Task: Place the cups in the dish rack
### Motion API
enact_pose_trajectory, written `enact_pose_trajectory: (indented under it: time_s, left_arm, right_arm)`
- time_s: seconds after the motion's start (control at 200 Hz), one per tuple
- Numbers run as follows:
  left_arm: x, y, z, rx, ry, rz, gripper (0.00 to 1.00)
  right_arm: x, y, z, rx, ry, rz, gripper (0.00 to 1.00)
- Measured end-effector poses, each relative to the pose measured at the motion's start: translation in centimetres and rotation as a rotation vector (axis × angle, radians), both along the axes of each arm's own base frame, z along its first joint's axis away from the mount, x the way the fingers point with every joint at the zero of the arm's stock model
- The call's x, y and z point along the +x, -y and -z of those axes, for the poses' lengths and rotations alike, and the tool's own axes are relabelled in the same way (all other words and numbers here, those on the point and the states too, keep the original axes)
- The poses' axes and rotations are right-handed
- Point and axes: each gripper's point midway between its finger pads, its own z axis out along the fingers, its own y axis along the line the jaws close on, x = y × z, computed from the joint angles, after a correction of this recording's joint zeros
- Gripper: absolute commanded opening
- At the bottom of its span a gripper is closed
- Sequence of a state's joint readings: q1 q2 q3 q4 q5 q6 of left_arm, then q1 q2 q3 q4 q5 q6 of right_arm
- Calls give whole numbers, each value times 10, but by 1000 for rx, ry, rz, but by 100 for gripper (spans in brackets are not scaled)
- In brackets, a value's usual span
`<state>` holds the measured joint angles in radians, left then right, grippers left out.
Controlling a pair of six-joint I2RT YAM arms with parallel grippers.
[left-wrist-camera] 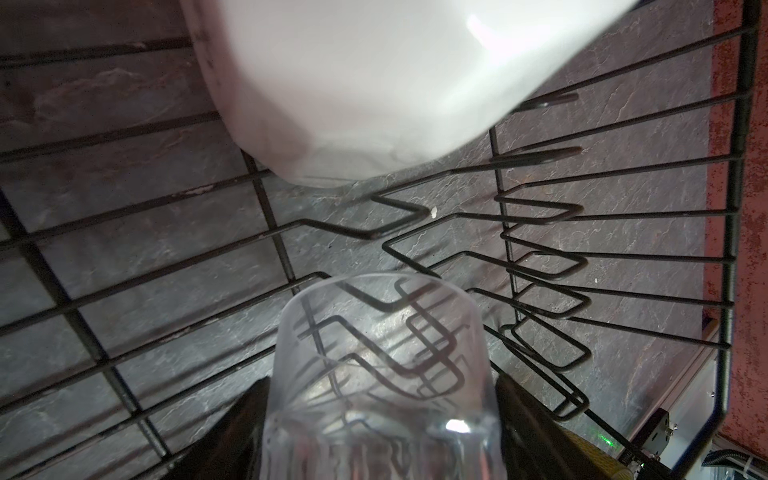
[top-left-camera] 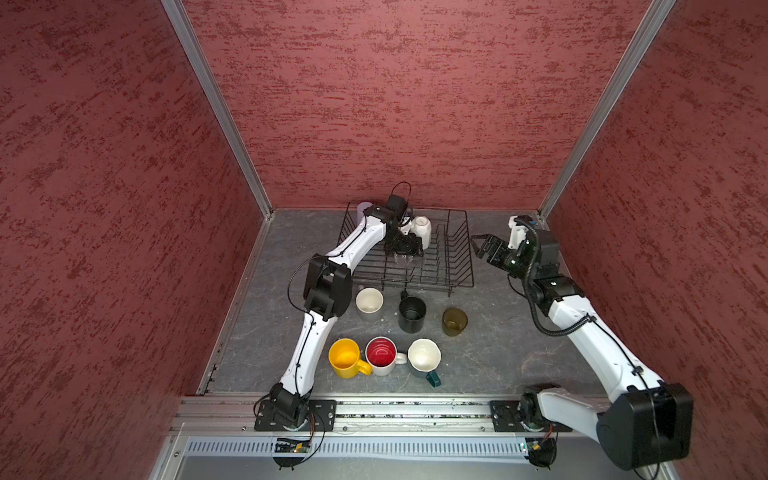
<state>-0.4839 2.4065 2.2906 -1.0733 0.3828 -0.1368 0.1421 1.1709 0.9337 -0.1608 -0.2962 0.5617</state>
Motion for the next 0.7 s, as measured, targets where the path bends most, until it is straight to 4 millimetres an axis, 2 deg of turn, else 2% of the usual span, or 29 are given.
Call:
enact_pose_trajectory:
  time_s: [0.316,0.696]
  left_arm:
    - [-3,11,-13,1,31,23,87]
    - [-8,16,-16,7,35,44,94]
  right_arm:
    - [0,-2,-2,11,4,-10,99]
    - [1,-4,1,16,-1,-20,99]
